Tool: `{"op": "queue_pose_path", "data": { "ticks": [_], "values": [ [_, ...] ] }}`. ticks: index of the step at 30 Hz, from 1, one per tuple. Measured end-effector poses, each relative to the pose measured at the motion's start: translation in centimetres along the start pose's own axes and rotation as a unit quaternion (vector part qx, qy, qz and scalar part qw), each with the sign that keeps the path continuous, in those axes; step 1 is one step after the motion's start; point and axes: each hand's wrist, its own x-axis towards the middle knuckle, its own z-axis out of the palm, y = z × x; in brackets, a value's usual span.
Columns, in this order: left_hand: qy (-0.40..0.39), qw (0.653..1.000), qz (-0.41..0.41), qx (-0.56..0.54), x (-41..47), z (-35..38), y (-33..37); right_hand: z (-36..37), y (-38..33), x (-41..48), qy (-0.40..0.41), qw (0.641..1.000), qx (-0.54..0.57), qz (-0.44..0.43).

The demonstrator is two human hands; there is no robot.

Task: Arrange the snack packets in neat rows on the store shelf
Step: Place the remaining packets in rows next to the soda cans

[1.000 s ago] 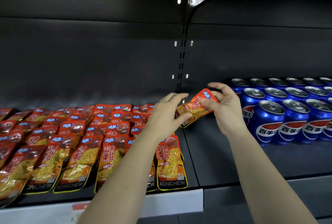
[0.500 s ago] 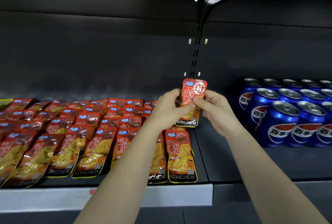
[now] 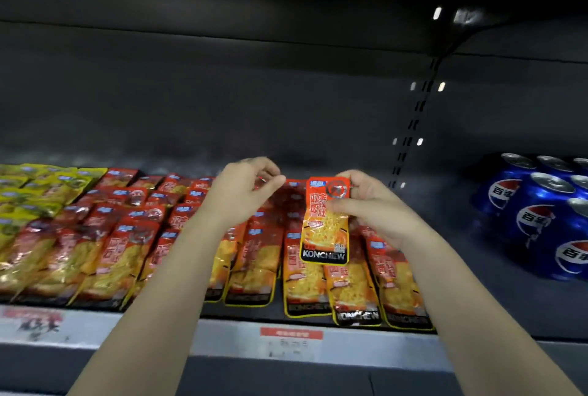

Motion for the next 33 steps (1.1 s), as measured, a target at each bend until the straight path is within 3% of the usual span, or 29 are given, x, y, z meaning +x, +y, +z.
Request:
{"op": "queue_pose_path", "data": {
  "ticks": [9, 12, 22, 33],
  "values": [
    [-0.021, 0.991, 0.031, 0.126, -1.1, -4.5, -6.2, 8.2, 0.4, 1.2, -0.017, 0.998, -0.057, 0.015],
    [0.008, 0.987, 0.048, 0.155, -1.6, -4.9, -7.3, 9.6, 0.3, 0.6, -0.004, 0.997, -0.071, 0.026],
    [0.020, 0.991, 0.042, 0.122, -2.1, -4.1, -8.3, 12.5, -1.7, -0.3, -0.007, 0.994, -0.100, 0.031],
    [0.027, 0.991, 0.023, 0.129, -2.2, -4.3, -8.8, 14.6, -1.6, 1.1, -0.070, 0.987, -0.128, 0.061]
  ]
}}
